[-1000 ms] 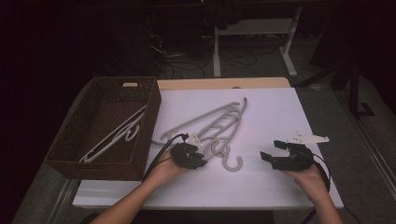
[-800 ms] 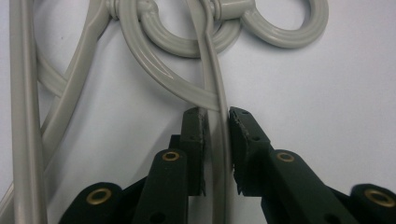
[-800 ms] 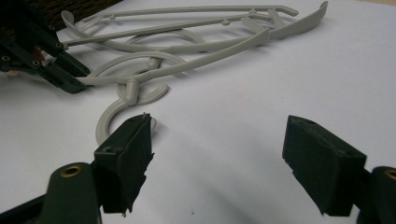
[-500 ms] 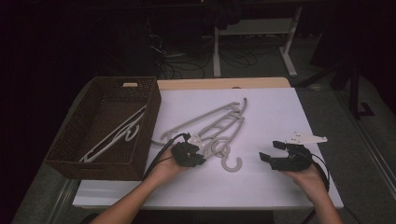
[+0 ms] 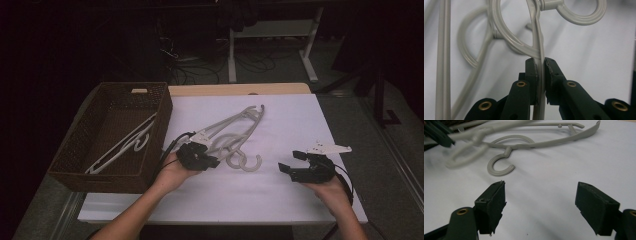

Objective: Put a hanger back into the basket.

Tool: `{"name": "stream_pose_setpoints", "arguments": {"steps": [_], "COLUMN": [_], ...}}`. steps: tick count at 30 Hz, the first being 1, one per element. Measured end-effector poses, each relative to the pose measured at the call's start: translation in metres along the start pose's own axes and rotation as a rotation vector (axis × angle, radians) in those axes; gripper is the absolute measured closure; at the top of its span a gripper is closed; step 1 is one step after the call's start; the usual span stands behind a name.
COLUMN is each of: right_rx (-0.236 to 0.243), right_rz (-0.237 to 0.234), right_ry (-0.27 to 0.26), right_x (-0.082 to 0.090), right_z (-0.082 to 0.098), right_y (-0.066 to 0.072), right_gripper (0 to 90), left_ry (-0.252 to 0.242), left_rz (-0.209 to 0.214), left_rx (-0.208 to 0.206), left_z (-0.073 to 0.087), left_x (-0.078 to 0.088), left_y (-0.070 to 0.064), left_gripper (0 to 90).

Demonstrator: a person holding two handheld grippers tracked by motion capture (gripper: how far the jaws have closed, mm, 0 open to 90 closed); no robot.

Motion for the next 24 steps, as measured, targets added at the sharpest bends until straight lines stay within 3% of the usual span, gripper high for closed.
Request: {"name": "stream_pose_setpoints", "arguments": {"steps": [6,11,14,19,24], "right_rx": [-0.001,0.000,-0.003,-0.002,-0.004], "right_rz": [0.000,0.001,0.001,0.001,0.002], "right_ry": [0.000,-0.001,0.000,0.003,0.004], "right_x": [0.000,0.000,-0.001,-0.001,-0.002], "right_z": [0.000,0.000,0.000,0.000,0.000], "right_y": [0.000,0.000,-0.001,-0.001,-0.001], "right_gripper": [23.5,23.6,23.6,23.5,23.6], "left_ry": [-0.041,-0.053,-0.076,-0.096,-0.120], "left_rz": [-0.003,-0.019,-0.006,-0.020,-0.039], "left_rx": [-0.030,-0.031,-0.018,-0.017,0.020], "left_z": [-0.027,-0.043,-0.049,-0.046,-0.031], "left_x": [0.043,0.080,0.106,0.150,0.190], "left_y": [-0.005,0.006,0.016,0.040,0.065], "left_gripper": [82.4,82.4,82.4,82.4,82.3]}}
Point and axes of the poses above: each handheld gripper's, and its own axes: x roughly backward along the jaws, z roughly out of its underside, y roughly to its left, the point moved 6 cm from there along -x, roughly forward along the jaws, and after that the axes turned 10 degrees about x, right-handed, at the moved point
